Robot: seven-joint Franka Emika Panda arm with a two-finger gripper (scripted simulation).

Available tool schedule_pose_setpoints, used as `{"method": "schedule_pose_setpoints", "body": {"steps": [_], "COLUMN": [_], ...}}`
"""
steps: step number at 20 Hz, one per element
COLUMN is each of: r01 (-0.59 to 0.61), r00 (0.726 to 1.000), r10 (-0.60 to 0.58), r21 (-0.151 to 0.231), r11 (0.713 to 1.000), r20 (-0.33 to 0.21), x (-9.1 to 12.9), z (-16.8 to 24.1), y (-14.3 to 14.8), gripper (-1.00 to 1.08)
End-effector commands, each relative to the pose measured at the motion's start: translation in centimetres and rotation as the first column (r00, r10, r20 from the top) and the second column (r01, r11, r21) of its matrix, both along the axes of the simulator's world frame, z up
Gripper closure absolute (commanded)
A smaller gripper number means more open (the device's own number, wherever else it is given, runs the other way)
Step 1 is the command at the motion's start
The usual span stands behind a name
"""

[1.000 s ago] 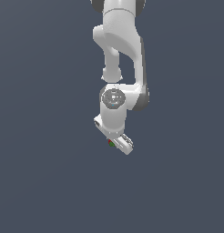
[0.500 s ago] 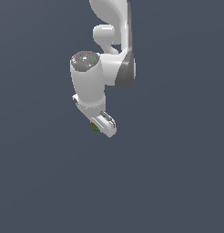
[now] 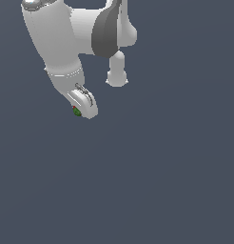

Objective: Pick up the object and move it to a goal position.

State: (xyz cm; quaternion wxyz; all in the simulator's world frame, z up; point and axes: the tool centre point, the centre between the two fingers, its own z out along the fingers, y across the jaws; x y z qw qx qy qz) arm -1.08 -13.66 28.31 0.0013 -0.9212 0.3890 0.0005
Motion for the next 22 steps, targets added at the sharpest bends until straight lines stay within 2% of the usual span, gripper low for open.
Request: {"method": "schedule_pose_setpoints", "body": {"steps": [1, 11, 22], "r01": [0.000, -0.001, -0.002], "r00": [1.000, 1.000, 1.000], "r10": [0.000, 0.001, 0.002], "r21": [0.000, -0.002, -0.003], "r11": [1.000, 1.000, 1.000], "r20": [0.000, 0.000, 0.000], "x": [-0.7, -2.2, -2.2], "z": [2.5, 9.5, 10.9], "y": [-1.8, -6.8, -7.8], "gripper": [1.08, 1.08, 1.08]}}
